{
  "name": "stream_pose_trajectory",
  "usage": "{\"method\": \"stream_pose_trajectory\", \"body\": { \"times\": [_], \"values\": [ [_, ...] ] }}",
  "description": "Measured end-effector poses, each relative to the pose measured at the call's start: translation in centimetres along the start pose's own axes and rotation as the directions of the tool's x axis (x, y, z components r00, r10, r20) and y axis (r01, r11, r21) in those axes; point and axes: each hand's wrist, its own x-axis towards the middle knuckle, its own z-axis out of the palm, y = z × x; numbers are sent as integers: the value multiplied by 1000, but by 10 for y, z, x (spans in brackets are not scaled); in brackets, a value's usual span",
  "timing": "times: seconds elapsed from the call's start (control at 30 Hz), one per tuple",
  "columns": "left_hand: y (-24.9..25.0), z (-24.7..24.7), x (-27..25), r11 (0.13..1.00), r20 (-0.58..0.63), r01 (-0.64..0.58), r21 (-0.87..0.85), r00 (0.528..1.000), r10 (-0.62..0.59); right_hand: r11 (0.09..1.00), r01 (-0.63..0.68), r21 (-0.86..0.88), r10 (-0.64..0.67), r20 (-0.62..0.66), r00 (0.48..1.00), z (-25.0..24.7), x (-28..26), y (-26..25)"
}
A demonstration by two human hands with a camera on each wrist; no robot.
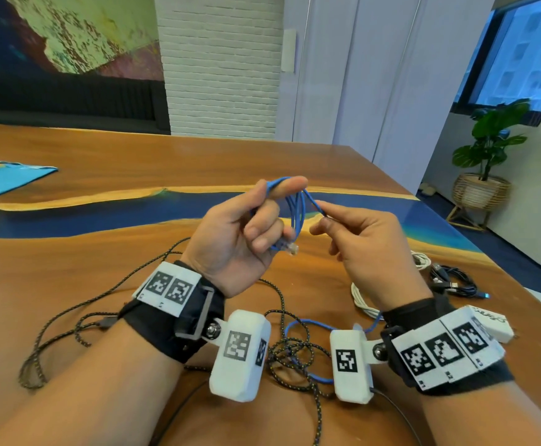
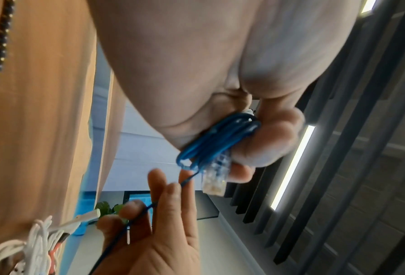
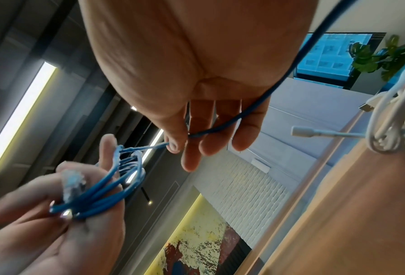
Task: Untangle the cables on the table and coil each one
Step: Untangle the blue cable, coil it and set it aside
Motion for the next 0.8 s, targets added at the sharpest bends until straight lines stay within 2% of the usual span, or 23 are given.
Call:
{"method": "stream_pose_trajectory", "body": {
  "times": [0.07,0.13,0.2,0.3,0.37,0.4,0.47,0.57,0.67,0.73,0.8],
  "values": [
    [-1,2,2,996,-37,-49,-69,998,47,997,-56,-62,63,118,991,3,0,0],
    [0,2,6,984,-138,-159,-80,980,147,984,-122,-128,153,268,951,7,-2,2],
    [3,-3,10,960,-255,-278,0,929,269,970,-170,-175,227,390,893,9,-5,3],
    [8,-13,15,913,-388,-380,145,827,406,969,-221,-112,247,513,822,11,-11,-1],
    [7,-17,17,890,-432,-370,268,779,454,975,-215,-52,203,592,780,13,-15,-6],
    [6,-18,18,873,-440,-324,364,767,468,980,-200,-17,166,627,761,14,-17,-9],
    [2,-17,18,805,-416,-178,566,781,466,984,-166,65,82,665,743,18,-20,-15],
    [-4,-15,14,645,-345,37,763,868,358,977,-91,194,-44,598,800,20,-20,-20],
    [-8,-15,10,578,-309,169,798,939,152,933,-30,359,-132,418,899,17,-17,-20],
    [-11,-14,9,530,-294,217,820,954,65,856,-57,513,-98,269,958,12,-11,-19],
    [-10,-14,8,543,-294,230,808,955,33,783,-91,616,-17,167,986,7,-5,-16]
  ]
}}
